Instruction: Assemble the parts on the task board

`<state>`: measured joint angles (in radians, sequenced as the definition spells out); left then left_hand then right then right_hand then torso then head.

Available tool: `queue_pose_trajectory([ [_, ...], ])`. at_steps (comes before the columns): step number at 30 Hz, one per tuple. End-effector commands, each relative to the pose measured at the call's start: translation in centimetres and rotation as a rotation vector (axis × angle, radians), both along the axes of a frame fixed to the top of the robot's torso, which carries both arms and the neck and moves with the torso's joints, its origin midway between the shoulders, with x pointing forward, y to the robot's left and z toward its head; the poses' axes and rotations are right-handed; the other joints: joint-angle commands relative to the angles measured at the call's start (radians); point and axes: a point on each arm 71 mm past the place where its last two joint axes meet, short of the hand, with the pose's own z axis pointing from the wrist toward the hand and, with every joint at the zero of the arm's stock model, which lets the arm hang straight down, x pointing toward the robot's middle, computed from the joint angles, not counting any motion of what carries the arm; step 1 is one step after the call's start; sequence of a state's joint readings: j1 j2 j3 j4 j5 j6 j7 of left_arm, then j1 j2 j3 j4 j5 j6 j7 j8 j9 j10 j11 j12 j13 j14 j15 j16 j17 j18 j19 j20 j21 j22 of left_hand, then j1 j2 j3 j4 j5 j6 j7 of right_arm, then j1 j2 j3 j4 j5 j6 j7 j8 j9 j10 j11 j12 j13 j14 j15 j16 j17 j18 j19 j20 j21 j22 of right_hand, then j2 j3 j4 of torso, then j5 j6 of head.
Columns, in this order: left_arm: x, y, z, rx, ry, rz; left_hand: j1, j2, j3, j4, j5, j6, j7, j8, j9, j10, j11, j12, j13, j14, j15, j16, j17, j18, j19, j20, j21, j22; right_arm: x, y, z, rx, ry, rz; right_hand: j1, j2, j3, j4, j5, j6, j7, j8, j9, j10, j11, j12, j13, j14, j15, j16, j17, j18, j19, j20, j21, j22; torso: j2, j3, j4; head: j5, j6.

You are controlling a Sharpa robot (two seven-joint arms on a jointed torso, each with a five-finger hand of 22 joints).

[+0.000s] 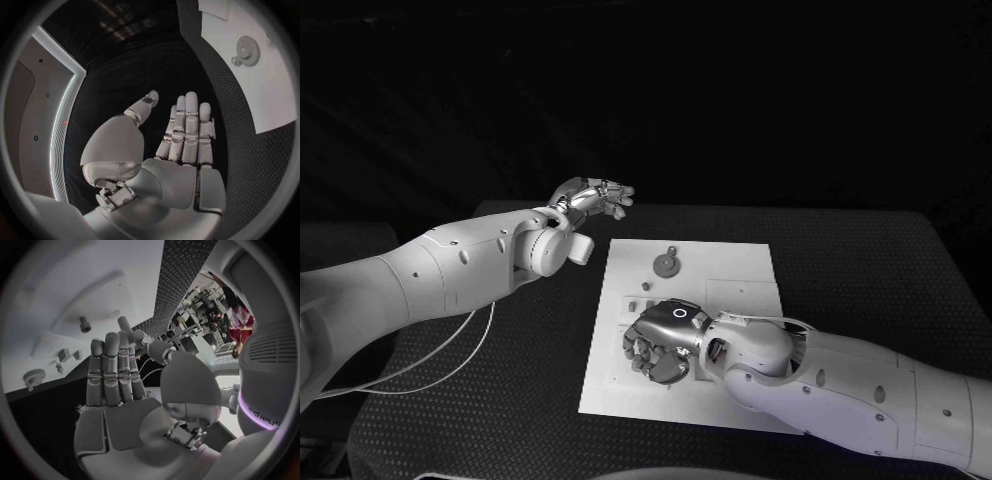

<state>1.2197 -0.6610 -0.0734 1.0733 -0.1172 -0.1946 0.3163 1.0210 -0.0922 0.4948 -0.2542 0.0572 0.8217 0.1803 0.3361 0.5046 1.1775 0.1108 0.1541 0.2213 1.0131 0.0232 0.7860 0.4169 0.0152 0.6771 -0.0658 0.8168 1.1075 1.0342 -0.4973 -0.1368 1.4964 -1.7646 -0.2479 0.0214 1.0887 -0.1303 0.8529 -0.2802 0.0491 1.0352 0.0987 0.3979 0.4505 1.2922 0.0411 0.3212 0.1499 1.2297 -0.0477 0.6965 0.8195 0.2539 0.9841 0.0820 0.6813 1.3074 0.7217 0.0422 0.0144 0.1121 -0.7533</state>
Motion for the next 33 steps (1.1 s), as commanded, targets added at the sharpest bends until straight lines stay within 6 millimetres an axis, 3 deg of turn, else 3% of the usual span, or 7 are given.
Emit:
queue_pose_trajectory([
  [1,-0.01,-0.13,0.07,-0.012,-0.002,-0.013,-0.007,0.005,-0.003,0.002,0.001,-0.006,-0.001,0.005,-0.001,-0.005,0.000,-0.002,-0.002,0.004,0.004,-0.004,0.001,0.015,0.000,-0.005,-0.004,0.001,0.21,-0.13,-0.13,-0.022,-0.041,-0.007,0.004,0.003,0.002,-0.004,-0.001,0.006,-0.001,0.009,0.038,0.009,0.001,-0.004,0.001,0.002,-0.005,0.003,0.001,0.008,0.006,-0.002,0.004,0.019,0.000,0.0000,0.0000,-0.006,0.002],
  [33,0.01,-0.16,0.07,-0.012,-0.002,-0.013,-0.008,0.005,-0.003,0.003,0.001,-0.008,-0.001,0.008,-0.004,-0.006,0.000,-0.002,-0.002,0.004,0.005,-0.007,0.004,0.015,0.000,-0.005,-0.006,0.003,0.17,-0.27,-0.97,-0.050,-0.009,0.003,0.005,0.002,0.002,-0.005,-0.001,0.007,-0.001,0.009,0.042,0.012,0.000,-0.006,0.005,0.003,-0.006,0.005,0.001,0.008,0.007,-0.003,0.008,0.019,0.000,-0.0004,-0.0005,0.001,-0.008],
])
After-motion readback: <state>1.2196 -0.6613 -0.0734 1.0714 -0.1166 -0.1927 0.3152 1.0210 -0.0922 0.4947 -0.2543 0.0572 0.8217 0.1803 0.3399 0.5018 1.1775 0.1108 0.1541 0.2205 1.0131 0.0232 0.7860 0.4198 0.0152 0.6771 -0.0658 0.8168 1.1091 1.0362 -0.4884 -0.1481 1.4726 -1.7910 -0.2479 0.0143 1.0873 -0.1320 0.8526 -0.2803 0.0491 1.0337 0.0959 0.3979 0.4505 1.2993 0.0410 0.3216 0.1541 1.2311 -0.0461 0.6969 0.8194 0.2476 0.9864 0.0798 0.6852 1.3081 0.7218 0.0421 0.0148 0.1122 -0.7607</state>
